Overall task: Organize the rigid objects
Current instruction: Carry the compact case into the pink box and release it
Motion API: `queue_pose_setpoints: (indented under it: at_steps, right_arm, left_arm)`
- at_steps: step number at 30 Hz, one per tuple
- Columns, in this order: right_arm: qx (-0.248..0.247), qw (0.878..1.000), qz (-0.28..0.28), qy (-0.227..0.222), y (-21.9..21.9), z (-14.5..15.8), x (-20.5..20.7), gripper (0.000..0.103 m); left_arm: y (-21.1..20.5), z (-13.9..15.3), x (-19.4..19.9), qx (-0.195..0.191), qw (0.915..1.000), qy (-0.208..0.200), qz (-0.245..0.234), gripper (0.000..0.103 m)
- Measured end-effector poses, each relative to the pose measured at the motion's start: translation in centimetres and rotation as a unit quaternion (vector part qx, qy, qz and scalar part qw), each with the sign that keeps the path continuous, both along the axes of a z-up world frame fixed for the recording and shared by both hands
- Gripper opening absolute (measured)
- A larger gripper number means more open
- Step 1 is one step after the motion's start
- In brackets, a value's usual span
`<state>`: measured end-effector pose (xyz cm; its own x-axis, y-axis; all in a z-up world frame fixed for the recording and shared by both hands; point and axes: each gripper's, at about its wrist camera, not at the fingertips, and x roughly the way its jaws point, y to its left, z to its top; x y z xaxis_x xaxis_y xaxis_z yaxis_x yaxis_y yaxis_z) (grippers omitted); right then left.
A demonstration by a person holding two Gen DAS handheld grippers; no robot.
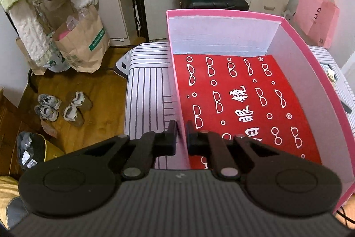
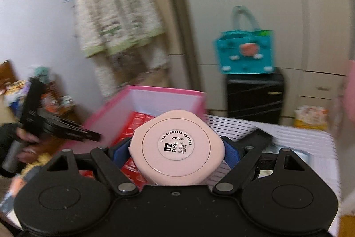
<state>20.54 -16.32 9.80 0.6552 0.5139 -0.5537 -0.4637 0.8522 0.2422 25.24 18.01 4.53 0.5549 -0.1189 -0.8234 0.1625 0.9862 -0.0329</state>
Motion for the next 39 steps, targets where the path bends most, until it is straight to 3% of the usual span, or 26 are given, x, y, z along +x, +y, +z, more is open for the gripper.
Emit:
queue_pose_setpoints:
  at_steps: [7, 18, 30, 39]
  right_arm:
    - [-0.005, 0.99, 0.115, 0.082, 8.7, 0.6, 6.4, 0.087]
    - [-0.137, 0.962, 0.184, 0.149, 20.9, -5.3, 14.0, 0.087]
    - [-0.204, 0.947, 0.197, 0.15, 23.2, -9.6, 15.5, 0.087]
    - [-0.184, 0.955, 0.179, 0.148, 22.2, -7.7, 15.1, 0.09]
  left_arm:
    - [0.0, 0.2, 0.0, -0.009, 0.9999, 0.011, 0.002, 0.009]
    - [-0.2, 0.1, 0.4, -0.005, 0.9998, 0.02, 0.002, 0.009]
    - [-0.3, 0.2, 0.4, -0.005, 0.9996, 0.026, -0.004, 0.009]
    - [-0.7, 0.4, 0.4, 0.008, 0.9994, 0.03, -0.014, 0.009]
